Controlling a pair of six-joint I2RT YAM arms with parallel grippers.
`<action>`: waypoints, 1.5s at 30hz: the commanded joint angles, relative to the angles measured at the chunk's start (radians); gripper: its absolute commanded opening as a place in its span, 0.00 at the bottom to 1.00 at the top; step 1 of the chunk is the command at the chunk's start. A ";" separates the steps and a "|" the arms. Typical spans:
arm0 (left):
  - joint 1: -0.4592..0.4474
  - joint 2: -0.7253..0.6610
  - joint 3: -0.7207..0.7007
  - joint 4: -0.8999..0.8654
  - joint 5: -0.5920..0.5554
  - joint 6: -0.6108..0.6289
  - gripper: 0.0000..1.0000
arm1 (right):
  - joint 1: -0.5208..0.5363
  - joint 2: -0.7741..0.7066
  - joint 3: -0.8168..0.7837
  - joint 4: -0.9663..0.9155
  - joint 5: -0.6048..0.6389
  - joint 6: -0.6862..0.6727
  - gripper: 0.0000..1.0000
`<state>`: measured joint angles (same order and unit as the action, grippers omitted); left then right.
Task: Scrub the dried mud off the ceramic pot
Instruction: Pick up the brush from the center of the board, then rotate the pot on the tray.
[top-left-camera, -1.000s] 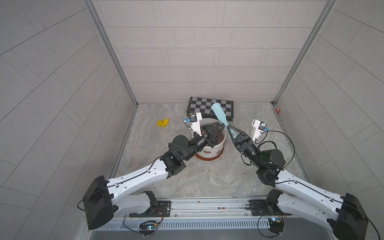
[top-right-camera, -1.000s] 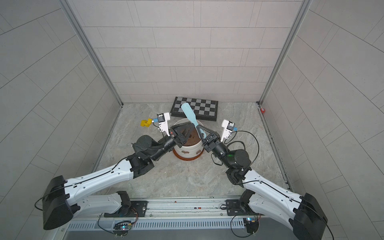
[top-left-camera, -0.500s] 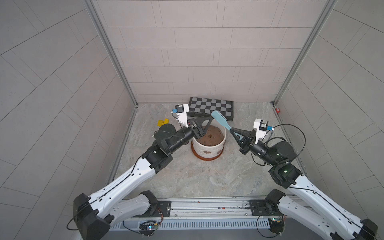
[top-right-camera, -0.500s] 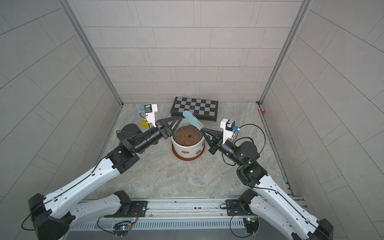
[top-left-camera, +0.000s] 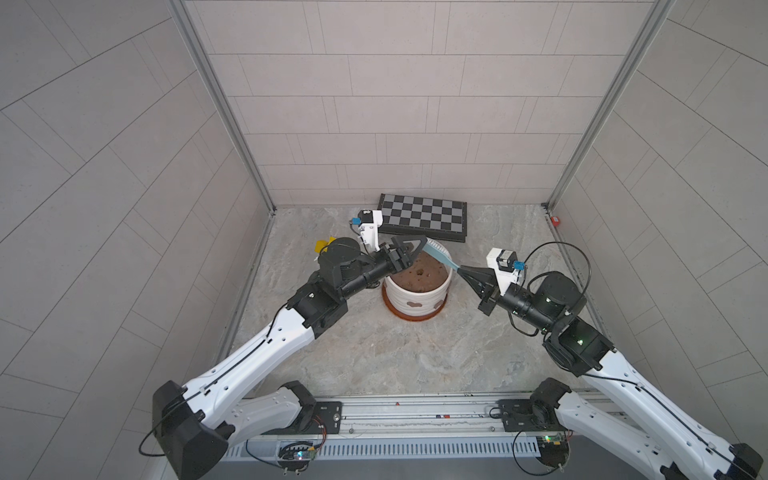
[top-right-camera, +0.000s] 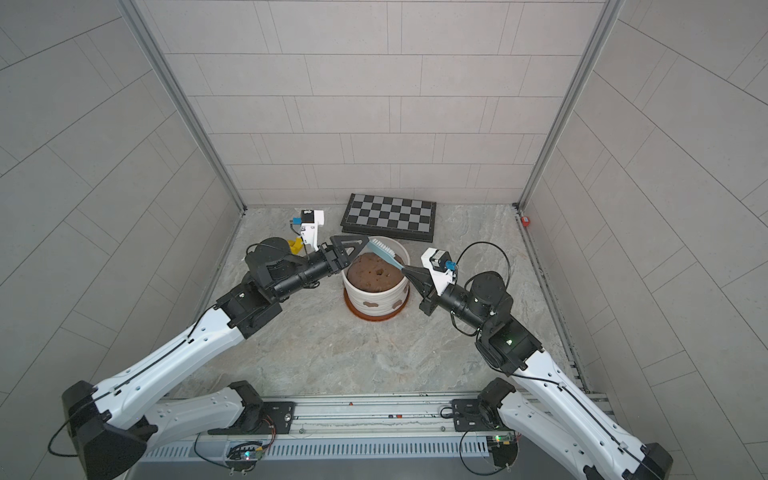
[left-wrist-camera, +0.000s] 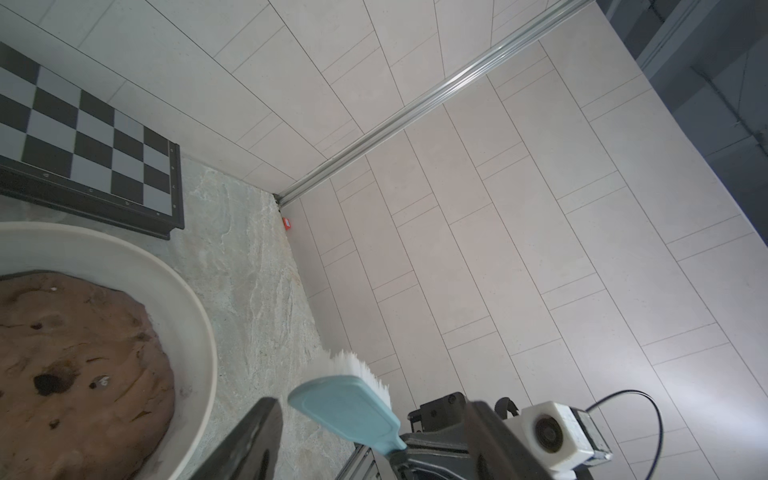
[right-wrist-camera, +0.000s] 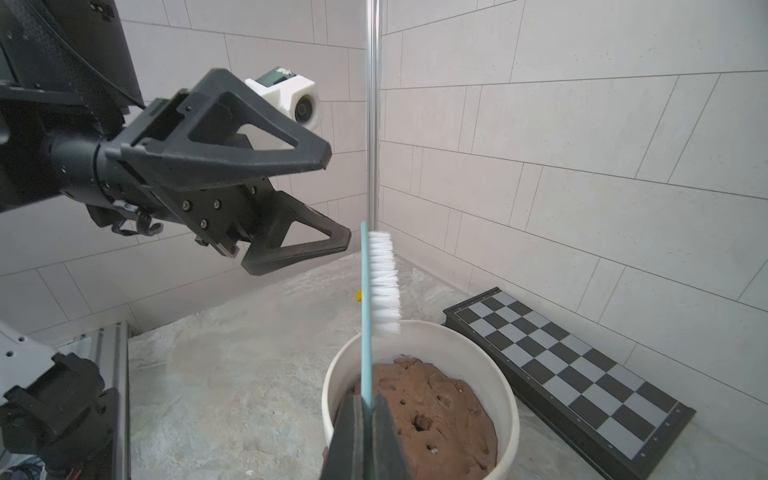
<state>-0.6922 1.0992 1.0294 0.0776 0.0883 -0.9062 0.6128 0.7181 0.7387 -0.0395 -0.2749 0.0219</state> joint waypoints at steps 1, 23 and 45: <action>0.000 -0.032 0.068 -0.186 -0.096 0.108 0.73 | -0.001 -0.009 0.039 -0.101 0.021 -0.107 0.00; 0.065 0.286 0.222 -0.720 -0.479 0.419 0.67 | -0.001 -0.014 0.071 -0.351 -0.157 -0.003 0.00; 0.066 0.591 0.394 -0.821 -0.485 0.461 0.28 | 0.001 0.006 -0.059 -0.310 -0.245 0.021 0.00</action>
<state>-0.6323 1.6798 1.3891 -0.6964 -0.3904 -0.4690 0.6132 0.7235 0.6926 -0.3862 -0.5045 0.0490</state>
